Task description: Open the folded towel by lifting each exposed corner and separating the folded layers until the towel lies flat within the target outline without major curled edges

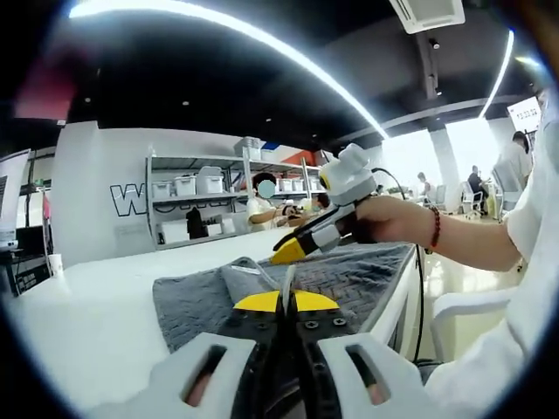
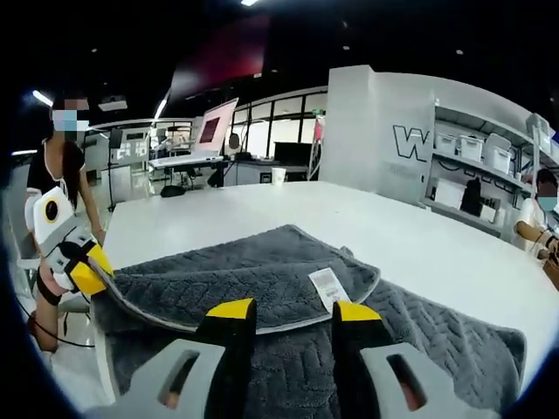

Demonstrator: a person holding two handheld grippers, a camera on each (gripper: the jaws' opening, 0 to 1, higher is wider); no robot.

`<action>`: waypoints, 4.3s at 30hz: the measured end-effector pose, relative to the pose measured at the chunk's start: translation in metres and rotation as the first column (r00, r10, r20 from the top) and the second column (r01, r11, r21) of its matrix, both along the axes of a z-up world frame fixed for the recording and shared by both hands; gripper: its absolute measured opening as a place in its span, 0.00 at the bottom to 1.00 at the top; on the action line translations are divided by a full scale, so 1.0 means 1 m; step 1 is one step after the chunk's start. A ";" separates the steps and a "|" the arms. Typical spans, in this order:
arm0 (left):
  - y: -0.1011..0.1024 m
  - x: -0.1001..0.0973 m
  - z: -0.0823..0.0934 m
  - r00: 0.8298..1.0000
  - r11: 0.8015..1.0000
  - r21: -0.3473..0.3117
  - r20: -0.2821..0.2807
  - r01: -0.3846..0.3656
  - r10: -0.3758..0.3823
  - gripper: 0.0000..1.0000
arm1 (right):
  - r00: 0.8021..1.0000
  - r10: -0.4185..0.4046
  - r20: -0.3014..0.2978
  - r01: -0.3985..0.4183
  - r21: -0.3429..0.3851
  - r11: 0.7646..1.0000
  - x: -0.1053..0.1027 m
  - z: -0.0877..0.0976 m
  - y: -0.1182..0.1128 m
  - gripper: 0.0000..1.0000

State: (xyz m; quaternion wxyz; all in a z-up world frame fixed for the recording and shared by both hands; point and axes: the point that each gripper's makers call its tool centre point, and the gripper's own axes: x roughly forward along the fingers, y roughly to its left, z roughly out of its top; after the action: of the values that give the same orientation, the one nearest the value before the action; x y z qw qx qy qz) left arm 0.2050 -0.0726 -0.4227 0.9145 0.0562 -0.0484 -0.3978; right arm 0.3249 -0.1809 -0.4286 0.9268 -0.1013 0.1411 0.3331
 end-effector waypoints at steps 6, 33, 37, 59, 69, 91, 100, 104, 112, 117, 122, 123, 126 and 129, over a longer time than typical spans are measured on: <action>0.002 0.000 -0.001 1.000 1.000 0.002 -0.003 -0.005 0.005 0.03 | 1.000 -0.013 -0.006 0.012 -0.001 1.000 0.009 0.003 -0.003 0.29; 0.011 0.001 -0.004 1.000 1.000 -0.015 -0.019 -0.013 0.013 0.03 | 0.995 -0.060 -0.085 0.061 0.014 0.998 0.038 -0.008 -0.004 0.31; 0.011 0.001 -0.006 1.000 1.000 -0.011 -0.024 -0.011 0.011 0.03 | 0.993 -0.076 -0.087 0.078 0.013 0.997 0.040 -0.010 -0.003 0.31; 0.014 0.002 -0.010 0.999 0.999 -0.037 -0.038 -0.004 0.003 0.03 | 0.984 -0.154 -0.094 0.163 0.099 0.982 0.055 -0.018 -0.008 0.31; 0.015 0.000 -0.010 0.999 1.000 -0.030 -0.034 -0.005 0.004 0.03 | 0.965 -0.213 -0.155 0.239 0.172 0.956 0.068 -0.027 -0.015 0.29; 0.015 -0.001 -0.011 0.999 1.000 -0.030 -0.043 0.005 -0.006 0.03 | 0.957 -0.221 -0.186 0.259 0.212 0.942 0.099 -0.037 -0.015 0.25; 0.016 0.000 -0.012 0.999 1.000 -0.029 -0.045 0.001 -0.002 0.03 | 0.952 -0.225 -0.208 0.270 0.220 0.937 0.116 -0.042 -0.020 0.15; 0.015 0.000 -0.012 0.999 1.000 -0.031 -0.048 0.001 -0.003 0.03 | 0.953 -0.212 -0.216 0.265 0.255 0.930 0.119 -0.039 -0.019 0.01; 0.013 -0.002 -0.011 0.999 0.999 -0.036 -0.048 0.011 -0.012 0.03 | 0.965 -0.198 -0.174 0.241 0.270 0.932 0.126 -0.022 -0.016 0.00; 0.012 -0.005 -0.009 0.998 0.998 -0.062 -0.057 0.033 -0.036 0.03 | 0.967 -0.194 -0.162 0.234 0.282 0.930 0.132 -0.015 -0.015 0.00; 0.010 -0.007 -0.007 0.997 0.995 -0.085 -0.060 0.048 -0.054 0.02 | 0.967 -0.206 -0.150 0.241 0.271 0.932 0.126 -0.015 -0.017 0.00; 0.010 -0.007 -0.007 0.997 0.995 -0.086 -0.063 0.048 -0.053 0.02 | 0.967 -0.204 -0.149 0.239 0.277 0.931 0.127 -0.013 -0.016 0.00; 0.008 -0.009 -0.006 0.996 0.995 -0.085 -0.063 0.058 -0.064 0.02 | 0.970 -0.212 -0.120 0.233 0.213 0.949 0.127 -0.012 -0.018 0.00; 0.007 -0.011 -0.003 0.995 0.992 -0.104 -0.064 0.070 -0.077 0.02 | 0.972 -0.207 -0.108 0.227 0.227 0.947 0.128 -0.007 -0.015 0.00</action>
State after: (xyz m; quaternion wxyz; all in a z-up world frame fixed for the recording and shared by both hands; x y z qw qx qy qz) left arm 0.1944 -0.0659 -0.4259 0.9020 -0.0057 -0.0393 -0.4299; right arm 0.4527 -0.1963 -0.4357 0.9566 0.0403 0.1488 0.2473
